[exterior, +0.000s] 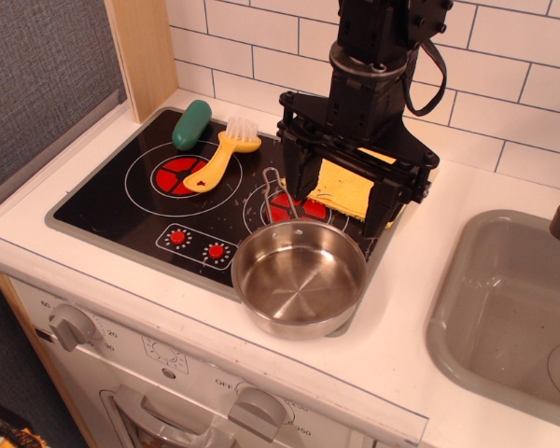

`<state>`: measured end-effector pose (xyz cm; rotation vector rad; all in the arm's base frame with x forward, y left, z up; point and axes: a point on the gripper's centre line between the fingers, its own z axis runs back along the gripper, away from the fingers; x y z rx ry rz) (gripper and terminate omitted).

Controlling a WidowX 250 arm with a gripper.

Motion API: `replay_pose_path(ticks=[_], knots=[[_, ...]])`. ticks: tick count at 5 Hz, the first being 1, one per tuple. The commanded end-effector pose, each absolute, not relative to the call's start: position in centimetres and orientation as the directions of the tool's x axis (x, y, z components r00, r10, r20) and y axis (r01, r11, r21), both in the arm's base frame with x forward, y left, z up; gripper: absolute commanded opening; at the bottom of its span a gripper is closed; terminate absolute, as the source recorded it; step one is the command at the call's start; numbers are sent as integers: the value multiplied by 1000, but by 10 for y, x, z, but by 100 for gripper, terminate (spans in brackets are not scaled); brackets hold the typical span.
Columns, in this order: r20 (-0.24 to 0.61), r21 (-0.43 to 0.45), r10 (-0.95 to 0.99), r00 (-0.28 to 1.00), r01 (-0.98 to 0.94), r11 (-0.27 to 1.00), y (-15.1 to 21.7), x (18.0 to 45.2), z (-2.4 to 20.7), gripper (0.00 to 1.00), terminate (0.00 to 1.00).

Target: Place the pickle on top of the yellow towel

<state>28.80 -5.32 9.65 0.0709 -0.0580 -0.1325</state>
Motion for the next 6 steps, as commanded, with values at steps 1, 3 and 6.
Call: replay_pose_path(ticks=[1,3,6], knots=[[53,74,-134,990,130,989,-53,288,96,100,0],[99,104,-22,995,11,994,27,340,102,100,0],[60,185,173,983,-181,966,139,388,68,100,0]])
